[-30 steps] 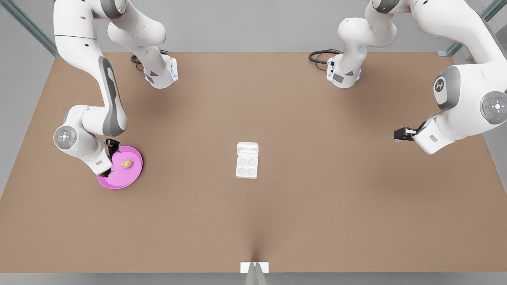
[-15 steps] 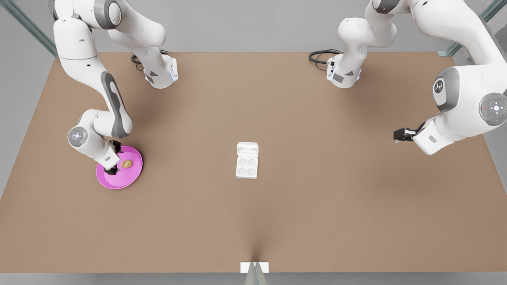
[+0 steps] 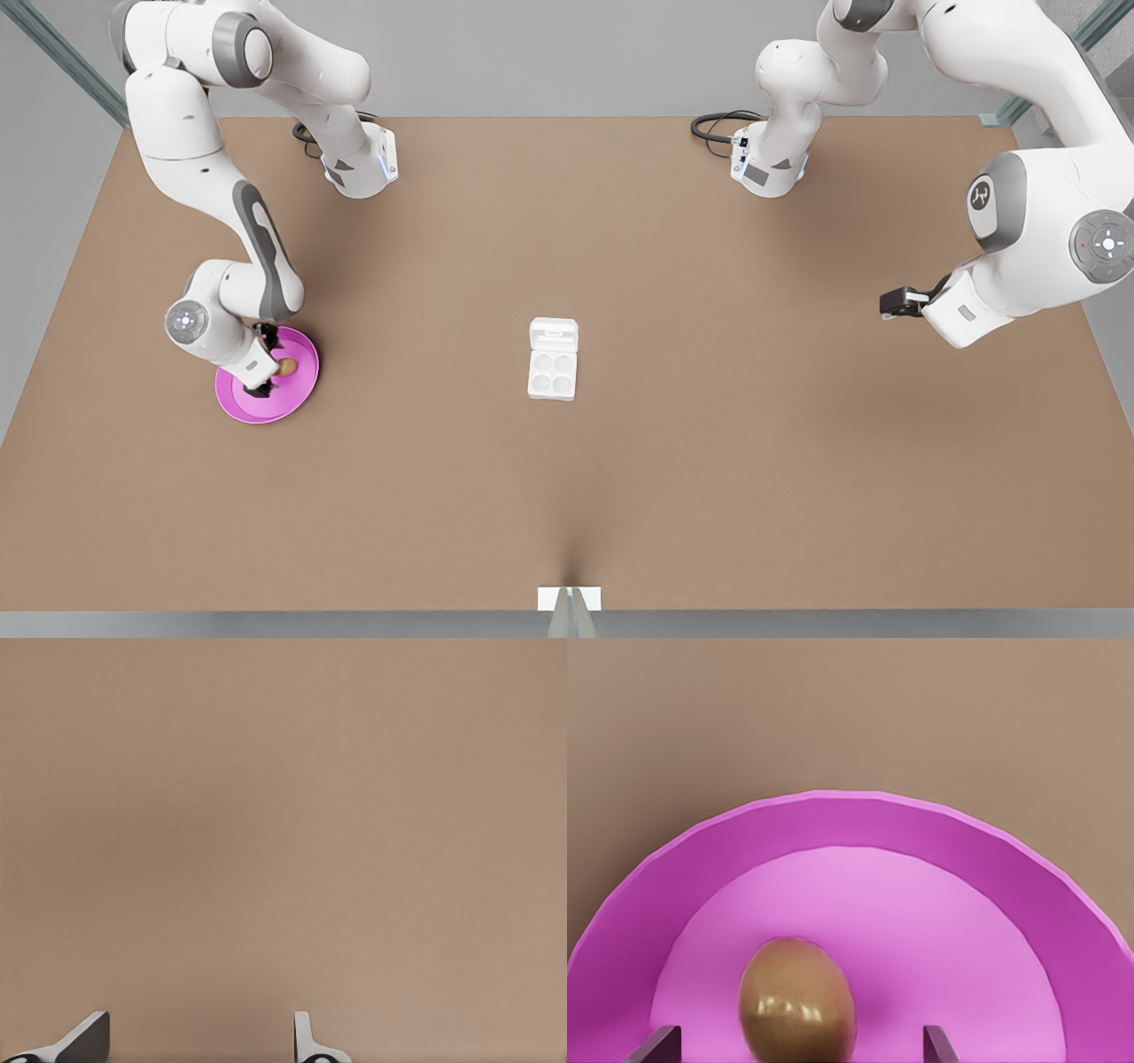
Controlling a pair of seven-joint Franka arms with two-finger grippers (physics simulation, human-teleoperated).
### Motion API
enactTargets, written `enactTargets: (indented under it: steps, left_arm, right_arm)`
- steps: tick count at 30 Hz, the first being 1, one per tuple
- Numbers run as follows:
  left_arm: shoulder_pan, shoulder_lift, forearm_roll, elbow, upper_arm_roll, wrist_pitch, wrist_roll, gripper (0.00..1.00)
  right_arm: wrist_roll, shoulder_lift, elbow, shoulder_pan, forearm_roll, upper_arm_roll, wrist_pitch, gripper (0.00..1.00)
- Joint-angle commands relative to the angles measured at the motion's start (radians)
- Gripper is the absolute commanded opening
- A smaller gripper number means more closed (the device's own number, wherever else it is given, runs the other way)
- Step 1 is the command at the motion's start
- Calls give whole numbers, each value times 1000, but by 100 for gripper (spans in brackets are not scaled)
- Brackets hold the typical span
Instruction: Pack egg into the box and close the box lid
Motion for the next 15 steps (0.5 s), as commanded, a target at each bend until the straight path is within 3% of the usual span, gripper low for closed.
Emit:
enactTargets:
  steps: [1, 6, 8, 15]
  left_arm:
    - [0, 0, 1, 0, 0, 0, 0, 100]
    - [0, 0, 1, 0, 0, 0, 2, 100]
    - [0, 0, 1, 0, 0, 0, 0, 100]
    - [0, 3, 1, 0, 0, 2, 2, 100]
  right_arm:
    - [0, 1, 0, 0, 0, 0, 1, 100]
    - [0, 7, -1, 5, 0, 0, 14, 100]
    - [0, 7, -3, 9, 0, 0, 14, 85]
    - [0, 13, 6, 3, 2, 3, 11, 72]
